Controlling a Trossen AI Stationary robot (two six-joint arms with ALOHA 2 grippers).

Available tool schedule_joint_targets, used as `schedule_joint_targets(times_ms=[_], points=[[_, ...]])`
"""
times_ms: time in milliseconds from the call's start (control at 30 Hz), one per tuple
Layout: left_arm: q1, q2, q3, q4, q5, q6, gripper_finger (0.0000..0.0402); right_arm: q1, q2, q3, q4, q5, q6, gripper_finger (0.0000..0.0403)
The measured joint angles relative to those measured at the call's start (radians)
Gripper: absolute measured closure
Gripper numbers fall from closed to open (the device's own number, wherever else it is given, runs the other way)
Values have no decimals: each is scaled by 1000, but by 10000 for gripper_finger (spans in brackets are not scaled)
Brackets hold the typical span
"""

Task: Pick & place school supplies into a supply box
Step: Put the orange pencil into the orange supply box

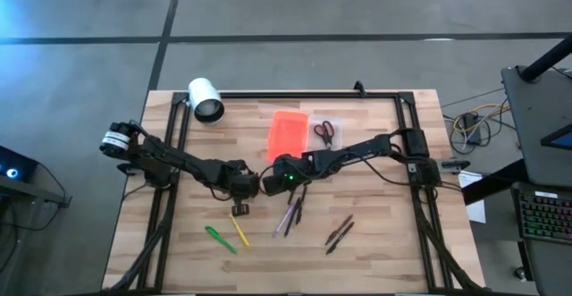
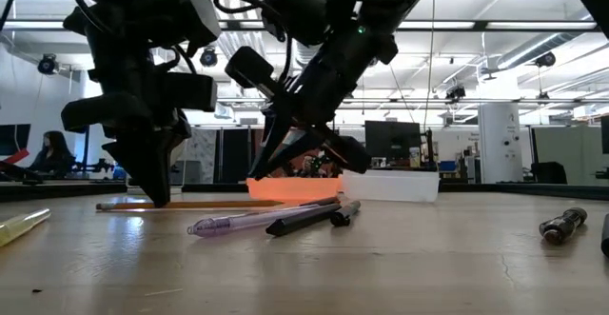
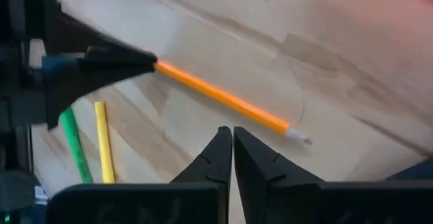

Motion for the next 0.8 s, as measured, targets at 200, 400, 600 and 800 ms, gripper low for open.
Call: schedule_joint_targets(times_ms=[200,400,600,800], points=[[-2,-7,4,-2,0,-1,401,-10,0,-16,52,-21,35,394],[-5,-11,23,-2,3,-40,401,-18,0,-30,80,-37,60,394],[-5,-17,24,-3,3,-38,401,-17,0,-73,79,-38,85,394],[-5,-17,11,-8,3,-37,401,-19,0,-89,80,-26,93,394]])
